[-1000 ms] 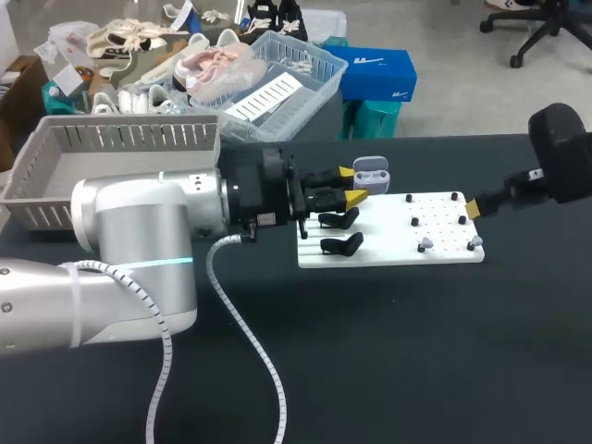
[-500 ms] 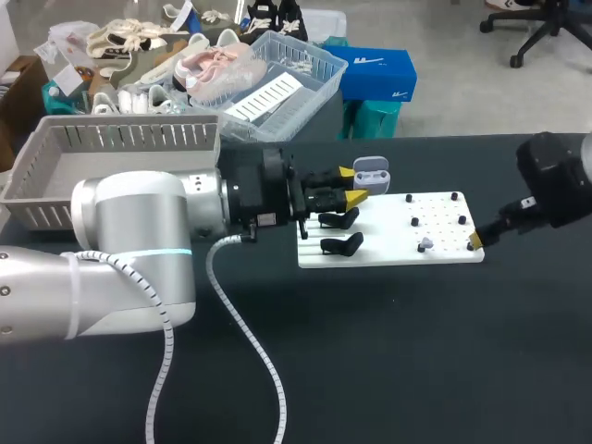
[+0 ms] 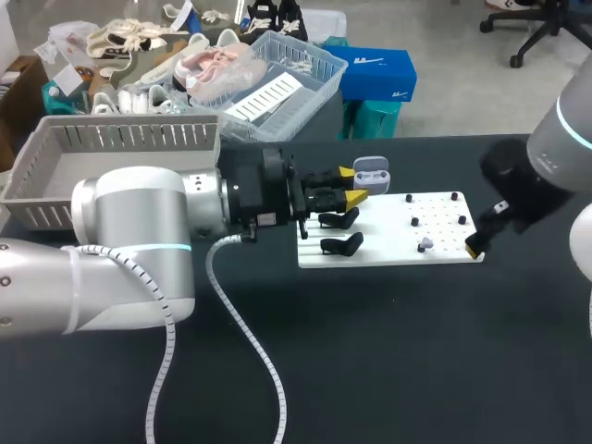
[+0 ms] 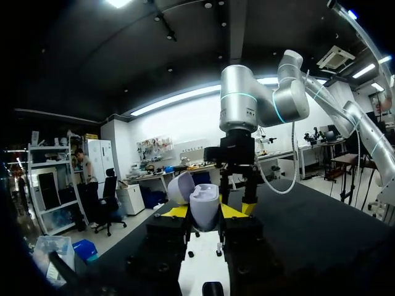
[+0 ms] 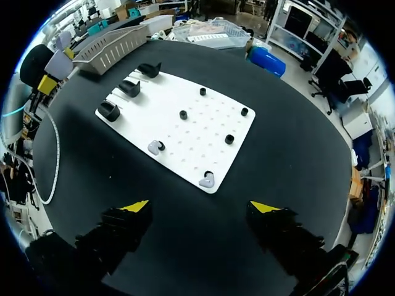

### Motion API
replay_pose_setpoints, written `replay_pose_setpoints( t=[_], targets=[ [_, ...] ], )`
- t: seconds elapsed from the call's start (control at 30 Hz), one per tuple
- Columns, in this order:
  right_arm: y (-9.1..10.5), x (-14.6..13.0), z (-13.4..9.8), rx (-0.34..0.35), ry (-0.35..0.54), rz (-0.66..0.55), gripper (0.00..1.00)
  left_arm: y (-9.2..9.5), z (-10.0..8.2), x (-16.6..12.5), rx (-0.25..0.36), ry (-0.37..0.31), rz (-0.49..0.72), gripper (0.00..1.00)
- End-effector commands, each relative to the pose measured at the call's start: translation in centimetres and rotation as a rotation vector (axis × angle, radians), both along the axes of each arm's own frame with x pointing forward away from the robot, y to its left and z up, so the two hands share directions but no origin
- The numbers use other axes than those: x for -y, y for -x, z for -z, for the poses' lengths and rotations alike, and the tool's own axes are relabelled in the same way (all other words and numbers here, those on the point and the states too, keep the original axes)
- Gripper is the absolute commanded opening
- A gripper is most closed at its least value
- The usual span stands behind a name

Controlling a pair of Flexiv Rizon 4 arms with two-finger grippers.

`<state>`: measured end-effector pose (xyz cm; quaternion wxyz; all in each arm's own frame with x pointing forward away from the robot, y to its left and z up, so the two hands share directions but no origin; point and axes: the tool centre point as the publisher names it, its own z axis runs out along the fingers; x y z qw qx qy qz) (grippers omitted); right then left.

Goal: Pick up each earbud case from the left stands, insert the matching earbuds, close the lid, and place the case in the box.

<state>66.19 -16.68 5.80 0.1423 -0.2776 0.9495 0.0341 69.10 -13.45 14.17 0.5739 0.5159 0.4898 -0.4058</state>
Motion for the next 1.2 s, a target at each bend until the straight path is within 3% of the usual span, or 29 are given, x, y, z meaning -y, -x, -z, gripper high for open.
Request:
replay_pose_setpoints(
  t=[0.03, 0.17, 0.23, 0.27, 0.43, 0.5, 0.53, 0.57, 0.83, 0.9, 1.2],
  targets=[
    [-0.7, -0.5, 1.0, 0.007, 0.056, 0.011, 0.89, 0.0, 0.0, 0.0, 0.003, 0.003, -0.005, 0.0],
    [-1.0, -0.3, 1.7, -0.006, 0.08, 0.011, 0.87, 0.0, 0.0, 0.0, 0.003, 0.003, -0.005, 0.0],
    [-1.2, -0.3, 2.1, -0.011, 0.088, 0.011, 0.71, 0.0, 0.0, 0.0, 0.003, 0.003, -0.005, 0.0],
    [-1.3, -0.3, 2.3, -0.015, 0.098, 0.011, 0.69, 0.0, 0.0, 0.0, 0.003, 0.003, -0.005, 0.0],
    [-1.7, -0.3, 3.0, -0.023, 0.109, 0.008, 0.69, 0.0, 0.0, 0.0, 0.003, 0.003, -0.005, 0.0],
    [-1.9, -0.4, 3.1, -0.023, 0.11, 0.01, 0.61, 0.0, 0.0, 0.0, 0.003, 0.003, -0.005, 0.0],
    [-1.9, -0.4, 3.2, -0.024, 0.112, 0.013, 0.49, 0.0, 0.0, 0.0, 0.003, 0.003, -0.005, 0.0],
    [-2.0, -0.4, 3.3, -0.025, 0.113, 0.013, 0.46, 0.0, 0.0, 0.0, 0.003, 0.003, -0.005, 0.0],
    [-2.2, -0.6, 3.9, -0.031, 0.098, 0.043, 0.4, 0.0, 0.0, 0.0, 0.003, 0.003, -0.005, 0.0],
    [-2.2, -0.5, 3.9, -0.03, 0.096, 0.046, 0.3, 0.0, 0.0, 0.0, 0.003, 0.003, -0.005, 0.0],
    [-2.5, -0.6, 3.8, -0.026, 0.096, 0.054, 0.31, 0.0, 0.0, 0.0, 0.003, 0.003, -0.005, 0.0]
  ],
)
